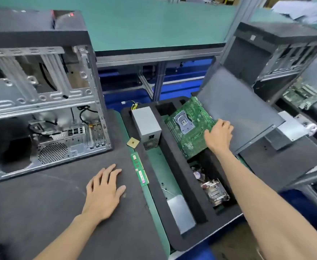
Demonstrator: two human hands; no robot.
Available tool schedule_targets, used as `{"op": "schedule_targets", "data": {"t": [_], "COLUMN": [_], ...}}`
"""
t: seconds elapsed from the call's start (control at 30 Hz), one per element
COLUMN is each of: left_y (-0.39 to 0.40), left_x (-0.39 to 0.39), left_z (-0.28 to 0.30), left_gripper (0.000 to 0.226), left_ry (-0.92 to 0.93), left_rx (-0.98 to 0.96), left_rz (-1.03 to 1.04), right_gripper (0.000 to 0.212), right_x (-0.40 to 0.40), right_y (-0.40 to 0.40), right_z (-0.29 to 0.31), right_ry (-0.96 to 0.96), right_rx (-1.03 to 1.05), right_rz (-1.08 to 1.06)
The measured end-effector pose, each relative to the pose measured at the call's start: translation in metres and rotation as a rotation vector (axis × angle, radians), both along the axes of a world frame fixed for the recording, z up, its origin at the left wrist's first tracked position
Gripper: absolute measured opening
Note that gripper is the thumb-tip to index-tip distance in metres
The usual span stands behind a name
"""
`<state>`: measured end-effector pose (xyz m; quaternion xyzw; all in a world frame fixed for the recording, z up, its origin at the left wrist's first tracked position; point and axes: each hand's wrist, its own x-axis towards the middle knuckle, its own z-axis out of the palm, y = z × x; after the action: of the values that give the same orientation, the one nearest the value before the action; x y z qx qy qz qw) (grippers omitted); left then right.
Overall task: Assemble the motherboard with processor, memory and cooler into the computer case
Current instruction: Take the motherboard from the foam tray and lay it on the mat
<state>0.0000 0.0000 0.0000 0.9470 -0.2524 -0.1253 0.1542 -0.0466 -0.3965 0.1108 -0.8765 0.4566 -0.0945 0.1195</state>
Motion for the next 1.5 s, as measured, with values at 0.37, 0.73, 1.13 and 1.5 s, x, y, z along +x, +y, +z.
{"op": "schedule_targets", "data": {"t": [0.37,0.73,1.13,1.5], "left_y": [0.001,-0.001,-0.002,-0.023], "left_x": [0.003,0.002,0.002,0.009], "left_z": [-0.01,-0.006,0.004,0.08], "left_gripper": [0.051,0.051,0.051,0.029], "left_ry": [-0.02,-0.003,0.044,0.581], "left_rx": [0.024,0.037,0.009,-0.52], "left_rz": [0.011,0.013,0.008,0.221], "right_gripper": [0.081,0.073,0.038,0.019], "right_x": [0.023,0.02,-0.041,-0.136], "right_y": [-0.064,-0.053,-0.006,0.115], "right_z": [-0.015,-0.009,0.084,0.118], "right_ry": [0.028,-0.077,-0.118,-0.353], "right_rx": [0.416,0.373,-0.147,-0.597], "right_rz": [-0.122,-0.084,0.07,0.392]}}
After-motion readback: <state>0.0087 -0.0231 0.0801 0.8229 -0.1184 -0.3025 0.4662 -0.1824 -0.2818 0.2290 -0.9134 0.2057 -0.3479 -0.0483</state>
